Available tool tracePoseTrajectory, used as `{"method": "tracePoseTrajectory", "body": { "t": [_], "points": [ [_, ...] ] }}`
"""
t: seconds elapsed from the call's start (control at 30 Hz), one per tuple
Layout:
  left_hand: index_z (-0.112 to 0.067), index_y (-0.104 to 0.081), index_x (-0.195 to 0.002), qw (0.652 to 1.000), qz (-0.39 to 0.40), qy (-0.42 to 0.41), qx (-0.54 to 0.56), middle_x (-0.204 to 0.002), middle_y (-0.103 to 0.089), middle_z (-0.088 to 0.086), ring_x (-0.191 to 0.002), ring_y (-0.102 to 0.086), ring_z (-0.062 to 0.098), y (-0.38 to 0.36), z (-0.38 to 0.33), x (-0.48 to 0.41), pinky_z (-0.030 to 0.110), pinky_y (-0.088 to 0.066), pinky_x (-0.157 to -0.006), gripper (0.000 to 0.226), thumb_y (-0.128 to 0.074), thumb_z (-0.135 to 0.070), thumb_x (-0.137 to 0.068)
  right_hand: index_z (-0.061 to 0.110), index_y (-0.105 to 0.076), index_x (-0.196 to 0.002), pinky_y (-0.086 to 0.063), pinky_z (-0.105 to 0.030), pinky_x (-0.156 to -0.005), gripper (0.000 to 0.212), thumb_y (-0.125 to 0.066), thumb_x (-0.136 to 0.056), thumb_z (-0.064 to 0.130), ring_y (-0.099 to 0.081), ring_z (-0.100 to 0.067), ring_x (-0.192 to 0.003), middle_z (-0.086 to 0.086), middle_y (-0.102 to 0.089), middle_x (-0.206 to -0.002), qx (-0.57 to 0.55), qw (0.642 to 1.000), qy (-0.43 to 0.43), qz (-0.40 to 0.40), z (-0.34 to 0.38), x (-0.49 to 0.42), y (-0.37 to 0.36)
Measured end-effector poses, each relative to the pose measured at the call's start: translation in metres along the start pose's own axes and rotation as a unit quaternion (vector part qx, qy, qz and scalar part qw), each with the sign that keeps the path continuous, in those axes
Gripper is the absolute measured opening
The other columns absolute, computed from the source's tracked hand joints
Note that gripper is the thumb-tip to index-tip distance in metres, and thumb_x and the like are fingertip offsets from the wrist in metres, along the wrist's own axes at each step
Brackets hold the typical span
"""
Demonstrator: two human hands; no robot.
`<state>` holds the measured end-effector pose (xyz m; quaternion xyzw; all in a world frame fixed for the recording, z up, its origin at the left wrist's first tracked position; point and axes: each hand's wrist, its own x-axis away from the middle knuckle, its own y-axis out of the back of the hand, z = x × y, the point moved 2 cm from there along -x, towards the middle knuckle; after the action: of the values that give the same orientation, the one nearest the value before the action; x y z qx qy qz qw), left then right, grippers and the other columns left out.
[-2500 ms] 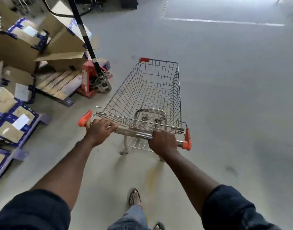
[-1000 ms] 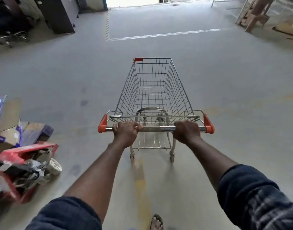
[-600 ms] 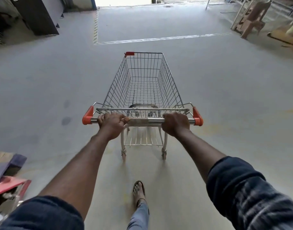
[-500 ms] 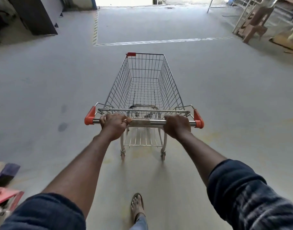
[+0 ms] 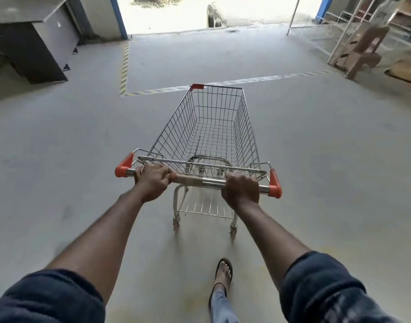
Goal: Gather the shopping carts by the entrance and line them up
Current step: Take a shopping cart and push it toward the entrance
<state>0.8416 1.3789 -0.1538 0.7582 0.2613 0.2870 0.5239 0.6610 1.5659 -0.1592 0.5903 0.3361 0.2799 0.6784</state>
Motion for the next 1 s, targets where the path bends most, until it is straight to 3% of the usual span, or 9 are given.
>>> {"method": "tracePoseTrajectory", "body": {
  "t": [0.2, 0.43, 0.67, 0.87, 1.0],
  "points": [
    [-0.04, -0.058, -0.104, 1.0, 0.019, -0.002, -0.011, -0.128, -0.057, -0.008, -0.126, -0.044, 0.023, 0.026, -0.006, -0.182, 0.051, -0.01, -0.115, 0.021, -0.039, -0.049, -0.102, 0.019, -0.064, -0.079, -0.043, -0.033, -0.064, 0.019, -0.047, -0.085, 0.012, -0.064, -0.027, -0.062, -0.004, -0.068, -0.07, -0.015, 0.999, -0.027, 0.025, -0.021, -0.162, -0.018],
    [-0.042, -0.061, -0.114, 0.999, 0.022, -0.028, 0.003, -0.131, -0.054, -0.011, -0.129, -0.041, 0.017, 0.051, -0.031, -0.39, 0.051, -0.003, -0.116, 0.027, -0.039, -0.049, -0.102, 0.02, -0.065, -0.088, -0.037, -0.031, -0.059, 0.019, -0.047, -0.088, 0.017, -0.066, -0.026, -0.068, -0.002, -0.07, -0.078, -0.006, 0.998, -0.039, 0.05, -0.063, -0.361, -0.036],
    [-0.036, -0.064, -0.116, 0.997, -0.01, -0.071, 0.005, -0.137, -0.053, -0.013, -0.133, -0.038, 0.017, 0.086, -0.045, -0.631, 0.05, -0.005, -0.116, 0.029, -0.041, -0.048, -0.102, 0.02, -0.065, -0.081, -0.052, -0.032, -0.062, 0.023, -0.045, -0.091, 0.018, -0.062, -0.025, -0.059, -0.002, -0.066, -0.068, -0.009, 0.997, -0.076, 0.012, -0.09, -0.581, -0.066],
    [-0.037, -0.059, -0.108, 0.996, 0.031, -0.087, -0.011, -0.131, -0.054, -0.008, -0.13, -0.04, 0.021, 0.124, -0.068, -0.835, 0.051, -0.006, -0.116, 0.025, -0.037, -0.048, -0.102, 0.023, -0.063, -0.087, -0.038, -0.029, -0.058, 0.014, -0.049, -0.09, 0.022, -0.05, -0.02, -0.057, 0.003, -0.06, -0.07, 0.012, 0.995, -0.094, 0.029, -0.12, -0.773, -0.081],
    [-0.037, -0.058, -0.108, 0.995, 0.04, -0.089, -0.02, -0.127, -0.053, -0.007, -0.129, -0.039, 0.02, 0.136, -0.09, -0.956, 0.052, -0.004, -0.116, 0.025, -0.036, -0.048, -0.102, 0.022, -0.062, -0.09, -0.043, -0.031, -0.062, 0.013, -0.05, -0.088, 0.024, -0.065, -0.026, -0.069, -0.001, -0.067, -0.078, 0.003, 0.993, -0.1, 0.055, -0.151, -0.89, -0.09]
  ]
}}
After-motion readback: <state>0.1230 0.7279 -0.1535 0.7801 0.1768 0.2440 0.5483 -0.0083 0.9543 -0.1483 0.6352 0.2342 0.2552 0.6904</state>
